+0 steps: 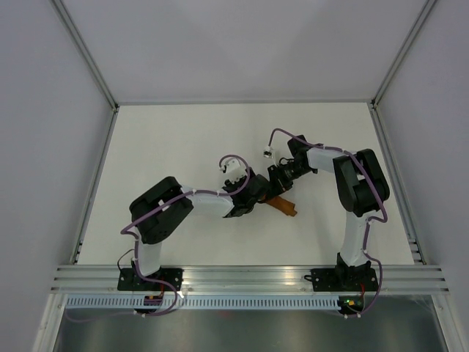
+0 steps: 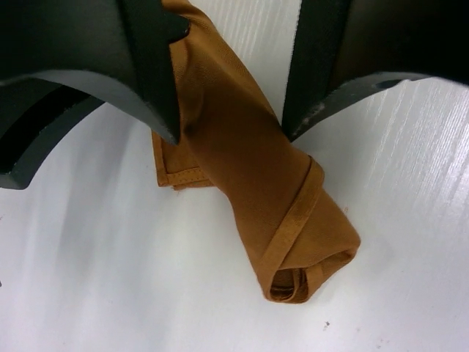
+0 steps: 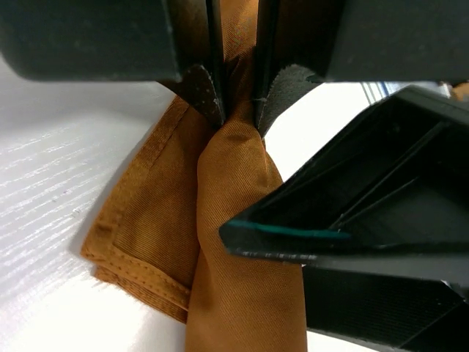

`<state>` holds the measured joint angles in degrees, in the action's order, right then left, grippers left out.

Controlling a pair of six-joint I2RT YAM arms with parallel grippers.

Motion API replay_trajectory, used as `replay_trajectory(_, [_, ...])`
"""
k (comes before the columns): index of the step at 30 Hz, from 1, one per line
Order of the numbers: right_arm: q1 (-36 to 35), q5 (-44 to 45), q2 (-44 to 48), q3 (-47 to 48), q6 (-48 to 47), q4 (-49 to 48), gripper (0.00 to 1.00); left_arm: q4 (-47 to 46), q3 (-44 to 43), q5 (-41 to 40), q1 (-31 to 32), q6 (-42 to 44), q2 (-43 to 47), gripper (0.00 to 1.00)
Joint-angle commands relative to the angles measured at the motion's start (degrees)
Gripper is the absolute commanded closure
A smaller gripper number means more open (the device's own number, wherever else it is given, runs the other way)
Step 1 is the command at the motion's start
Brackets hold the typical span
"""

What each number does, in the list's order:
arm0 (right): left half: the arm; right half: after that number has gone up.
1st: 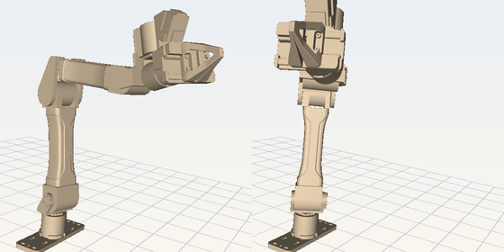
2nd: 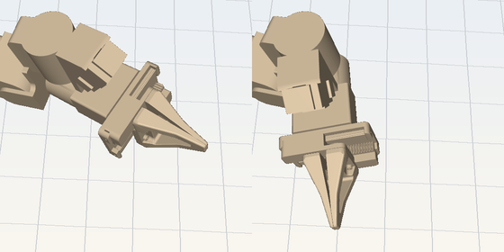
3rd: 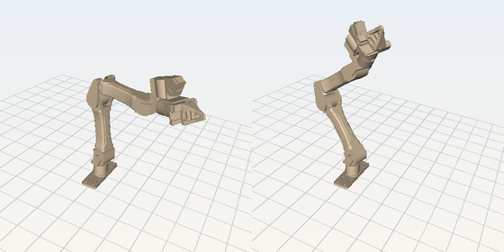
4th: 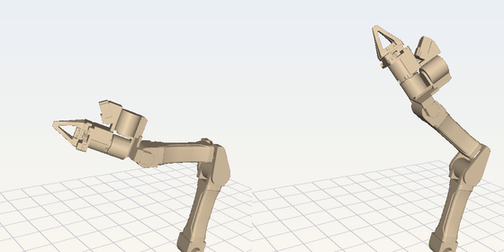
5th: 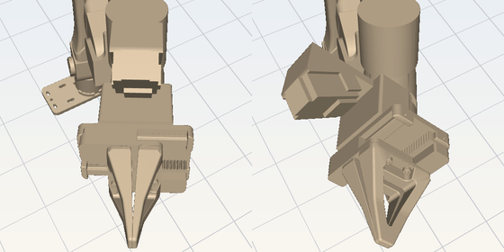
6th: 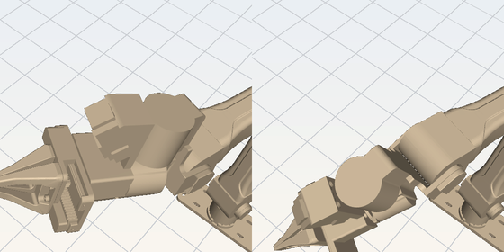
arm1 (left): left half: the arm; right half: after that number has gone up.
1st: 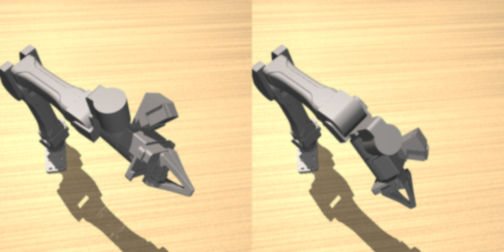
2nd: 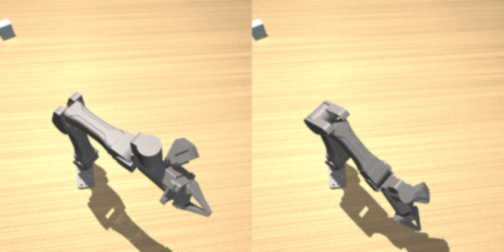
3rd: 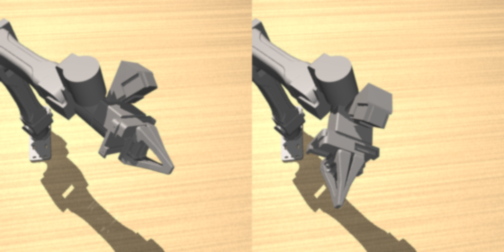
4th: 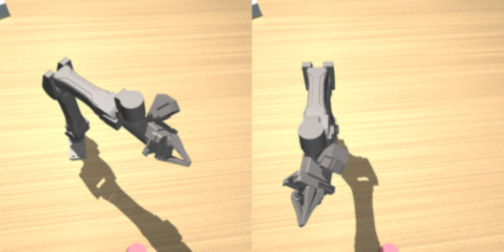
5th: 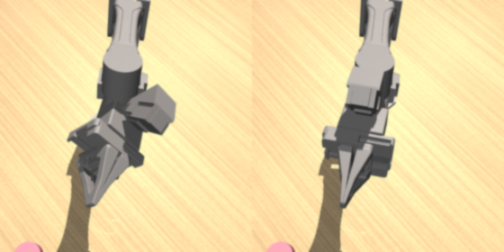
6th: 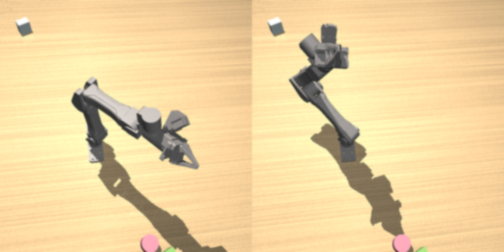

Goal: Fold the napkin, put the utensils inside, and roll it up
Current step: Roll the napkin at the center of the board.

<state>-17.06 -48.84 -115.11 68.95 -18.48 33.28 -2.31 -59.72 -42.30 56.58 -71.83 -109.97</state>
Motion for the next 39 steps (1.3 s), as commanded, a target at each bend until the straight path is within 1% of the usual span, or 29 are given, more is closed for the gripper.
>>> replay_trajectory(1, [0.3,3.3,-3.2,-0.7,1.4,-0.2,0.82,1.5,-3.5,3.7,-1.0,4.2,-2.3,0.41])
replay_trajectory(3, [0.6,2.5,-2.9,-1.0,2.0,-1.0,0.82,2.0,-4.8,4.3,-1.6,5.5,-3.1,0.46])
replay_trajectory(4, [0.7,2.4,-2.9,-0.9,2.0,-1.2,0.82,2.0,-5.2,4.9,-2.0,5.9,-3.2,0.51])
replay_trajectory(5, [0.9,2.2,-2.8,-0.9,2.0,-1.2,0.80,3.8,-5.5,5.2,-2.3,6.5,-3.5,0.53])
replay_trajectory(7, [1.1,1.6,-2.6,-0.8,1.3,-1.0,0.78,4.6,-6.3,6.1,-3.0,8.4,-3.5,0.59])
replay_trajectory(8, [1.2,1.6,-2.2,-0.9,1.2,-1.1,0.71,5.1,-6.5,6.5,-3.2,9.2,-3.5,0.62])
replay_trajectory(10, [1.1,2.7,-1.0,-1.1,1.0,-2.1,0.68,6.3,-7.5,7.6,-3.9,11.5,-3.4,0.68])
replay_trajectory(11, [1.1,3.2,-0.5,-1.4,1.1,-2.4,0.62,7.5,-8.2,7.9,-4.2,12.4,-3.2,0.71])
replay_trajectory(12, [1.2,3.8,0.9,-1.6,1.0,-2.9,0.58,8.2,-8.7,8.3,-4.5,14.2,-3.3,0.73])
replay_trajectory(13, [1.2,5.0,1.6,-1.8,0.8,-3.9,0.54,9.2,-9.3,9.1,-4.8,15.1,-3.3,0.78])
replay_trajectory(14, [1.2,5.9,2.4,-2.3,0.6,-4.5,0.49,10.3,-10.7,9.5,-5.1,15.9,-3.6,0.80])
replay_trajectory(17, [1.2,9.9,6.0,-3.8,0.7,-7.7,0.43,14.2,-12.9,10.2,-5.5,18.1,-3.8,0.85])
replay_trajectory(19, [1.2,11.7,8.7,-4.5,0.6,-9.6,0.40,16.4,-13.8,10.7,-5.7,19.4,-4.2,0.88])
replay_trajectory(22, [1.3,15.2,12.6,-6.8,0.7,-13.6,0.37,20.4,-16.9,11.0,-5.9,21.4,-5.2,0.91])
replay_trajectory(24, [1.6,16.2,15.4,-8.9,1.1,-15.3,0.37,20.9,-18.1,12.1,-6.1,22.5,-5.7,0.91])
replay_trajectory(29, [1.9,16.5,22.7,-16.6,1.3,-23.8,0.36,24.6,-21.2,13.4,-6.7,23.1,-7.4,0.92])
replay_trajectory(30, [1.8,16.4,25.8,-18.0,1.2,-26.5,0.36,25.2,-21.8,13.7,-6.7,23.0,-7.8,0.91])
replay_trajectory(31, [1.9,16.4,27.3,-20.6,1.0,-27.6,0.35,26.7,-22.9,13.8,-6.8,22.8,-8.2,0.91])
replay_trajectory(33, [1.8,16.1,31.5,-22.8,0.4,-30.0,0.35,27.8,-23.8,14.5,-6.9,22.1,-9.4,0.91])
replay_trajectory(36, [1.5,15.4,36.6,-26.4,-1.3,-31.4,0.36,29.5,-25.3,15.0,-7.0,21.0,-10.3,0.91])
replay_trajectory(39, [-0.7,17.9,41.4,-30.1,-2.9,-32.8,0.36,31.5,-26.8,15.3,-7.0,19.7,-11.7,0.90])
